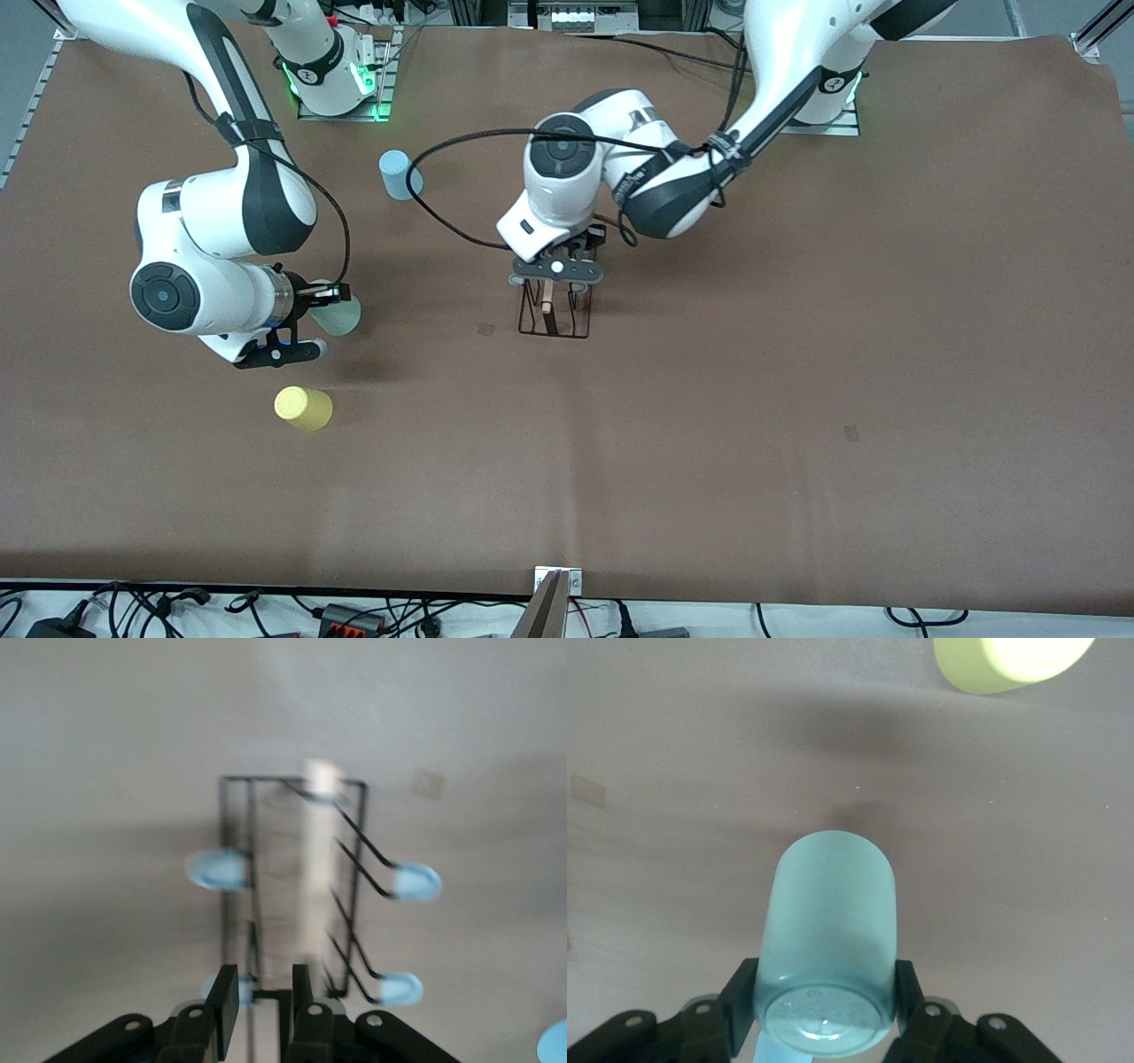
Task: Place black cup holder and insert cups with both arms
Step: 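Carry the rack to mid-table with the left gripper while the right gripper lifts the cup, then release the rack with the left gripper while the right gripper brings the cup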
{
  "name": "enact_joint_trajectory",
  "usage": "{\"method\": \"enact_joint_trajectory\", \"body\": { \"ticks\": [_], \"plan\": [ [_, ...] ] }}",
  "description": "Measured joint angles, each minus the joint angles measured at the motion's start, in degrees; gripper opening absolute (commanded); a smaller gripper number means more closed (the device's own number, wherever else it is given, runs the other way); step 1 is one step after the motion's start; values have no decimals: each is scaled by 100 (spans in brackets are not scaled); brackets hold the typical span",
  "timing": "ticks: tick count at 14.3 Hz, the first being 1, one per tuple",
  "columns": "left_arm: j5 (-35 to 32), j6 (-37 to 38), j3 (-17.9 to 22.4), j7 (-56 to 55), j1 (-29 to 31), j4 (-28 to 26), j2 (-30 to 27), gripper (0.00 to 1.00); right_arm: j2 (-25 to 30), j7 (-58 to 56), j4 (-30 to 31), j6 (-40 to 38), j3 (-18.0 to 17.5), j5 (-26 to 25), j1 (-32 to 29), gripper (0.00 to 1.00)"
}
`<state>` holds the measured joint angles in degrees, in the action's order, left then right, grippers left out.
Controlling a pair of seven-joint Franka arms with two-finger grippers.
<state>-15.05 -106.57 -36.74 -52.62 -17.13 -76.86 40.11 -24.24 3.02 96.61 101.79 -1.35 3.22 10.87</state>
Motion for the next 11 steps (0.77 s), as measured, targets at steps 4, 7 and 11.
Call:
{"method": "enact_joint_trajectory", "body": {
  "ticks": [4, 7, 11],
  "plan": [
    [11, 333, -40, 353, 699, 46, -308, 32, 1, 156, -50, -129, -7, 74, 274, 15],
    [9, 597, -38, 936, 1102, 56, -609, 37, 48, 483, -124, -401, -75, 448, 476, 15],
    [10, 1023, -33, 1976, 1894, 62, -966, 41, 351, 1374, -197, -888, -306, 563, 1007, 15]
  ]
}}
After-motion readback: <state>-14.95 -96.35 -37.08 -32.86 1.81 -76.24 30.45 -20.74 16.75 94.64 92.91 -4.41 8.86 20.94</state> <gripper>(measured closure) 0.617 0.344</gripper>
